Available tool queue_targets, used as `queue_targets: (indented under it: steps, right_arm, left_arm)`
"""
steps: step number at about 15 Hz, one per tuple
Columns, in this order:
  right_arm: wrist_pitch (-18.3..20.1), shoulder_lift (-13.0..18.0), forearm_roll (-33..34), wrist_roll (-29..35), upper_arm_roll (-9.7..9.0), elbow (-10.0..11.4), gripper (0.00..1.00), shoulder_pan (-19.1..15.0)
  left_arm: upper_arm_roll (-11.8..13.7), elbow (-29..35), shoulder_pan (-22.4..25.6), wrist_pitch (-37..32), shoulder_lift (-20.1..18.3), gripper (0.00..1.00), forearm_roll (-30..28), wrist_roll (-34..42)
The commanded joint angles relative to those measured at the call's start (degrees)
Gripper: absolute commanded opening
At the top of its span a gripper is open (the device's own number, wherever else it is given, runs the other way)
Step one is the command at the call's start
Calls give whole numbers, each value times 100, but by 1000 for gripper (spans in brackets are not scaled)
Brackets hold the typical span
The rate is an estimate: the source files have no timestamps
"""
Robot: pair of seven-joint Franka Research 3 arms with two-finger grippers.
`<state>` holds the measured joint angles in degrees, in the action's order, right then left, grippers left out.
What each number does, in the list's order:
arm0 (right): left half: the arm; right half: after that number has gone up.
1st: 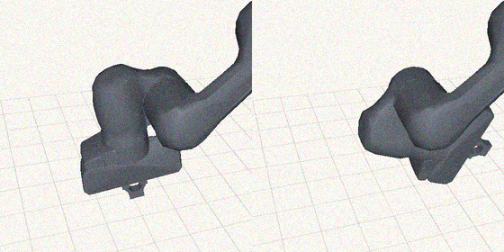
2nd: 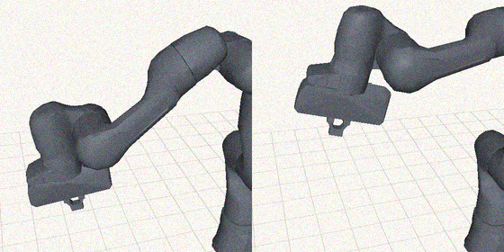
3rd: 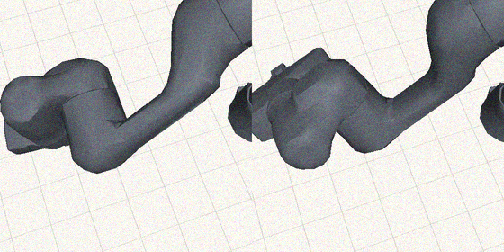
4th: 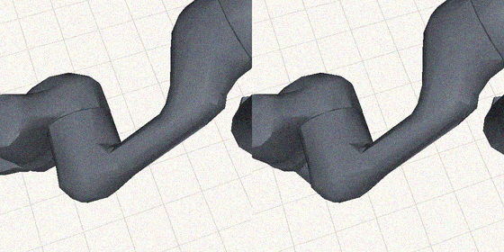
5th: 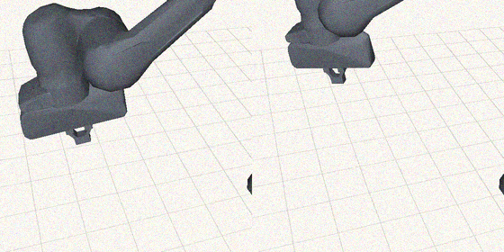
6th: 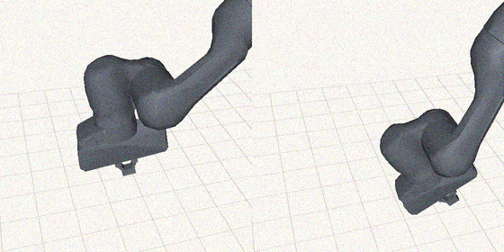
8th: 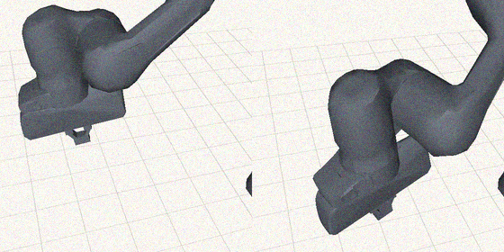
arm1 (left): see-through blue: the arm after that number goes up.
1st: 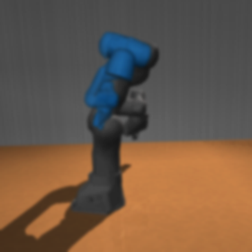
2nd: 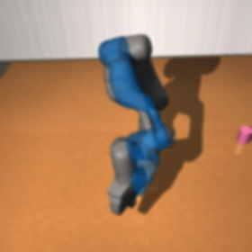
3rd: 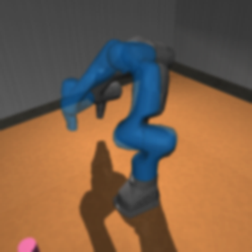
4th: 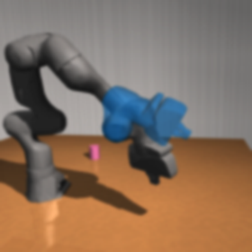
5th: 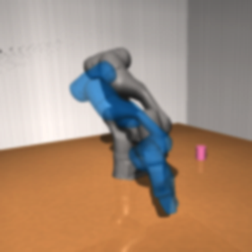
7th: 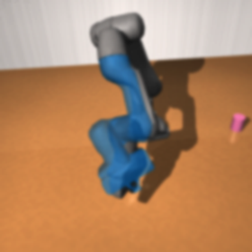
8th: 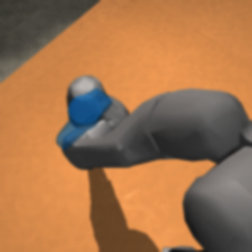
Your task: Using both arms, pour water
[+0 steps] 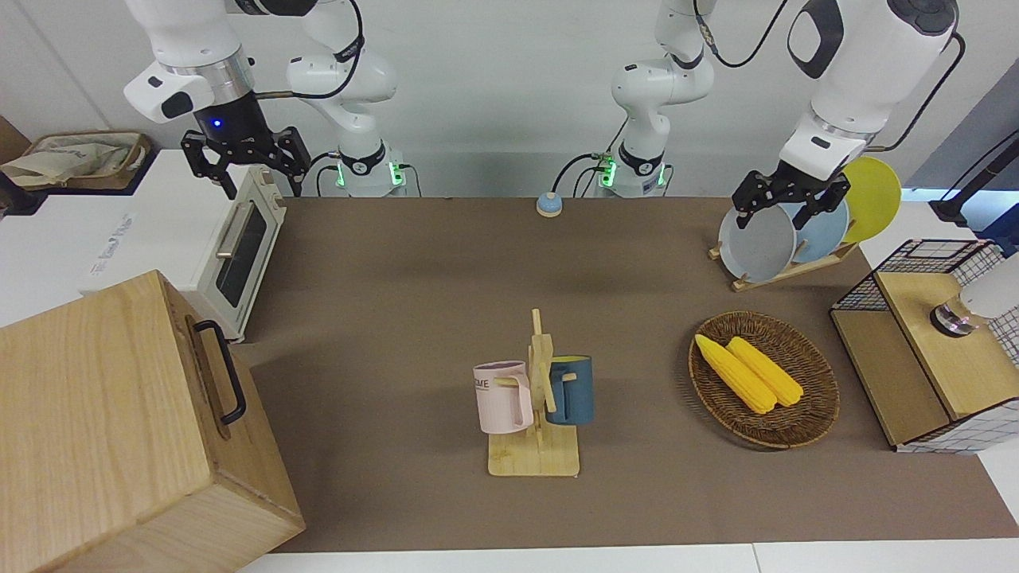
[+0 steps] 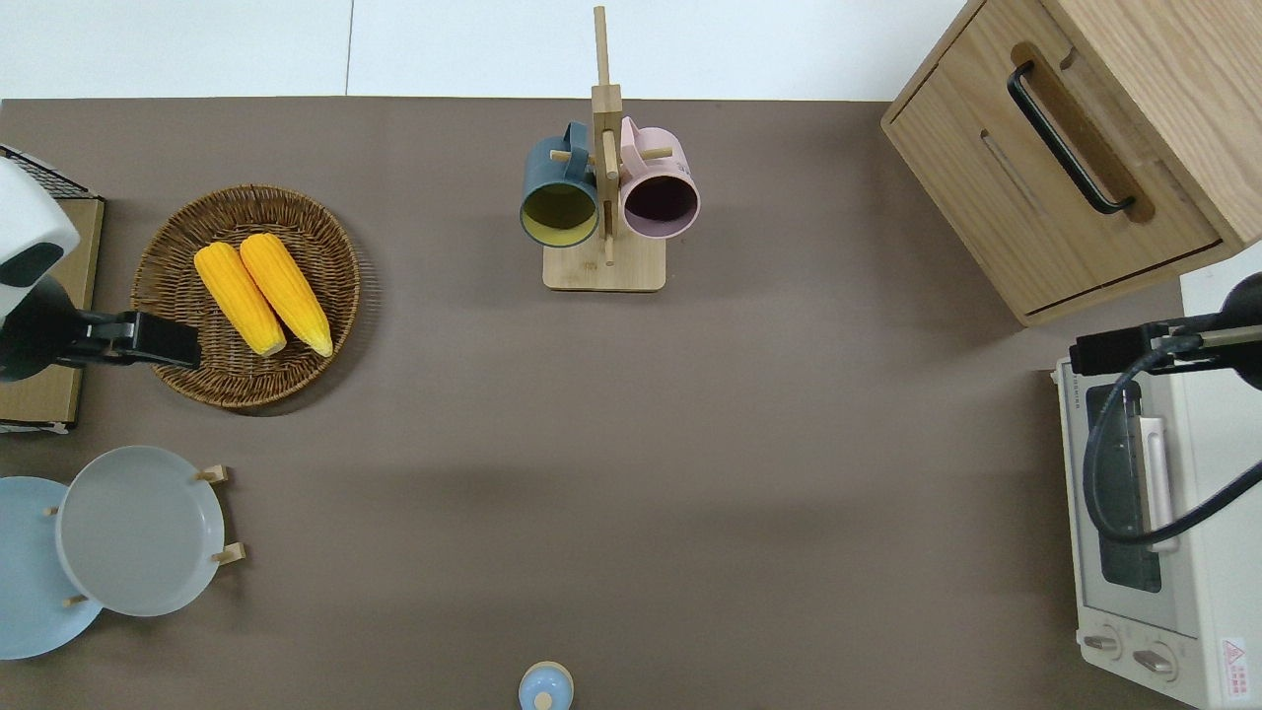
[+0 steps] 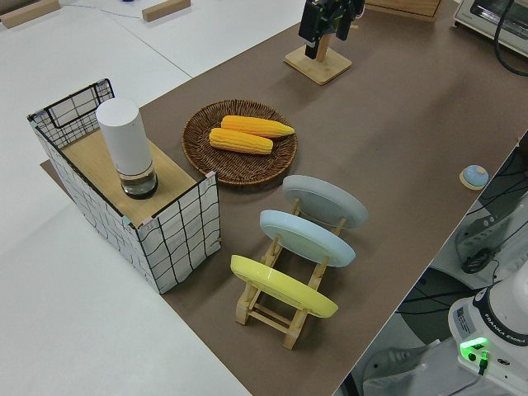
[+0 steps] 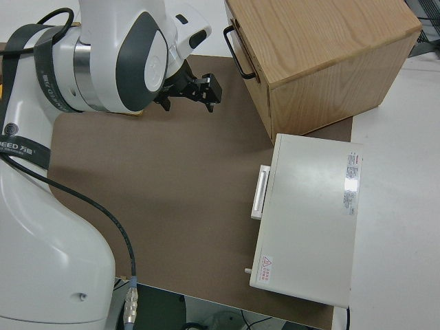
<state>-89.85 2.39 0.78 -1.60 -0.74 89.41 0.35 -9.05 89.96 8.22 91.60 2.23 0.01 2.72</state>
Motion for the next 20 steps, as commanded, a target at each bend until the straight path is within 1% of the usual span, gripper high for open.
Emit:
queue_targets:
  steps: [1, 4, 6, 9, 11, 13, 14, 15, 16, 18, 20]
  right_arm:
    - [117, -28, -87, -138, -32, -55, 992, -52]
    - [187, -20, -87, -138, -32, -64, 992, -70]
    - [187, -28, -87, -147, -23, -64, 992, -114]
    - [187, -20, -114, -138, -32, -64, 992, -149]
    - [187, -20, -385, -138, -23, -55, 992, -167]
    - [240, 33, -448, -130, -58, -11, 992, -88]
    - [240, 25, -448, -130, -110, 6, 992, -70]
    - [240, -2, -448, -130, -128, 33, 992, 26]
    - [240, -11, -448, -121, -137, 103, 992, 114]
    - [197, -28, -448, -95, -172, 313, 992, 298]
    - [144, -151, -448, 27, -199, 445, 992, 518]
  left_arm:
    - [96, 30, 75, 51, -12, 998, 26, -9]
    - [245, 30, 259, 51, 22, 998, 70, 9]
    - [342, 30, 469, 51, 58, 998, 70, 262]
    - [351, 21, 856, 51, 84, 998, 61, 755]
    - [351, 21, 1093, 60, 84, 998, 70, 1097]
    - [351, 13, 1383, 68, 93, 998, 61, 1484]
    - [351, -14, 1506, 68, 93, 998, 61, 1660]
    - [351, -23, 1620, 68, 93, 998, 61, 1827]
    - [351, -23, 1735, 68, 84, 998, 61, 1985]
    - [351, -31, 1946, 68, 93, 998, 61, 2310]
    - [351, -32, 2165, 95, 93, 998, 52, 2591]
